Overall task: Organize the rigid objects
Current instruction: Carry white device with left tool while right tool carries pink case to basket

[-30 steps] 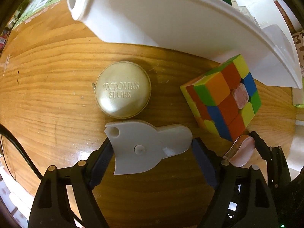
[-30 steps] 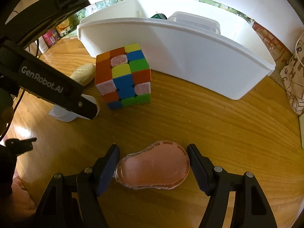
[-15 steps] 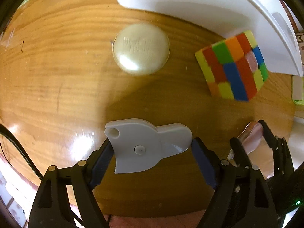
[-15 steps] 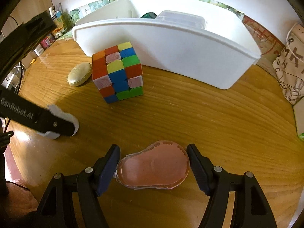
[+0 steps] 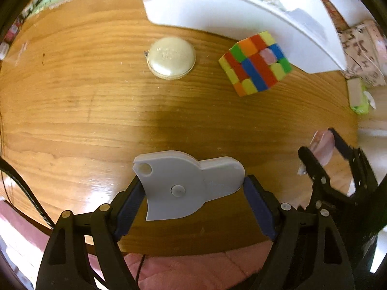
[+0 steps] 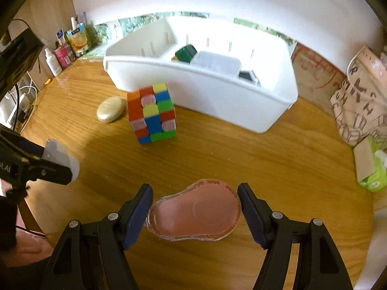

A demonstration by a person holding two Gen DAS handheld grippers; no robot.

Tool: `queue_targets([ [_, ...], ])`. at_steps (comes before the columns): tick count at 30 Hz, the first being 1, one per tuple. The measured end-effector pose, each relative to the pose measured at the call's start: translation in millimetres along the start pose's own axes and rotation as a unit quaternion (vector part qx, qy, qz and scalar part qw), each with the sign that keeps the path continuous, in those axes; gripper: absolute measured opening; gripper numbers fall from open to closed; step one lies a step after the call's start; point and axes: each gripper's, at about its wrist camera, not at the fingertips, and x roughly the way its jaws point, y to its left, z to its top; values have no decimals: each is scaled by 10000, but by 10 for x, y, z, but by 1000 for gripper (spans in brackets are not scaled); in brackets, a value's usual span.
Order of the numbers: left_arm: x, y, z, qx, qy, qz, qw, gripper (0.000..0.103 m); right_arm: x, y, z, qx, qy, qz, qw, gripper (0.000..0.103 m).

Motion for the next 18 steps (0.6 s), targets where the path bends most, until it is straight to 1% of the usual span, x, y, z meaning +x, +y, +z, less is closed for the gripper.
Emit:
queue_targets([
  [4,-210,-1,-124,371,-222,156,9989,84,-177,-75,94,-76,-212,-60,9997,73],
  [5,-331,62,-111,469,-301,186,9983,84,-238,-136,107,-99,-275,-69,9995,73],
  [7,-382,83,-112,609,-455,237,9968,84,-303,-146,174,-109,-399,-77,9991,73],
  [11,-549,29,-68,805,-799,293,9931,84,-517,-207,336,-159,-707,-78,9973,73],
  [12,-653,47,-117,858,-892,311,9918,84,-578,-218,389,-182,-802,-94,9966,73],
  [14,-817,35,-75,951,-1084,336,9890,84,-681,-232,485,-238,-970,-125,9949,73],
  [15,-907,-8,17,997,-1170,346,9875,84,-718,-239,521,-263,-1031,-126,9942,73],
  [18,-1122,-12,67,1133,-1441,390,9823,84,-828,-260,652,-371,-1205,-116,9920,73],
])
